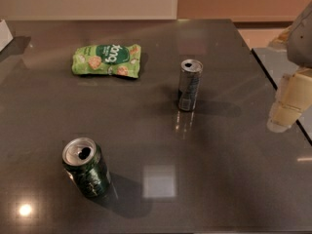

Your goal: Move redbull can near green can

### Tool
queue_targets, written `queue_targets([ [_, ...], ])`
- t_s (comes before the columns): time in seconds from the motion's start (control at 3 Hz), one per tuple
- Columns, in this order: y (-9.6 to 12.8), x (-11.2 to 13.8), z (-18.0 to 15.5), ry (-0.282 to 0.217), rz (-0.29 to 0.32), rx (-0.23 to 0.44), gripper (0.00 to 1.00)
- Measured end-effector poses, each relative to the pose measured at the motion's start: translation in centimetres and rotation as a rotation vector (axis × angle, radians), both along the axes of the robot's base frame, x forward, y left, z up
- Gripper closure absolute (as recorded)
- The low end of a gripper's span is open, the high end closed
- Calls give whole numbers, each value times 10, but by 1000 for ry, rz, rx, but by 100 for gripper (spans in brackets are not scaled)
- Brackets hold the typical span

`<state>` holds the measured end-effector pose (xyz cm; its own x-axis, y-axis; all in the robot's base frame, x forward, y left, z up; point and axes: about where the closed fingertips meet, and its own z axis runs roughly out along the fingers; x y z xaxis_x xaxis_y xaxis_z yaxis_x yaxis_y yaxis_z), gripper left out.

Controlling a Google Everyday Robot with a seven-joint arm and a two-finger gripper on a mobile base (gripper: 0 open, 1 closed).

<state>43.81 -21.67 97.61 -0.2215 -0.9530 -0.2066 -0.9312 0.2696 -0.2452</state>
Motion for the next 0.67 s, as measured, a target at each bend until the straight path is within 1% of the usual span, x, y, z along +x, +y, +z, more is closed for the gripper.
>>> queue_targets([
  [0.33, 1, 1, 1, -4, 0, 2, 0],
  [0.67, 9, 8, 0, -24, 6, 28, 0],
])
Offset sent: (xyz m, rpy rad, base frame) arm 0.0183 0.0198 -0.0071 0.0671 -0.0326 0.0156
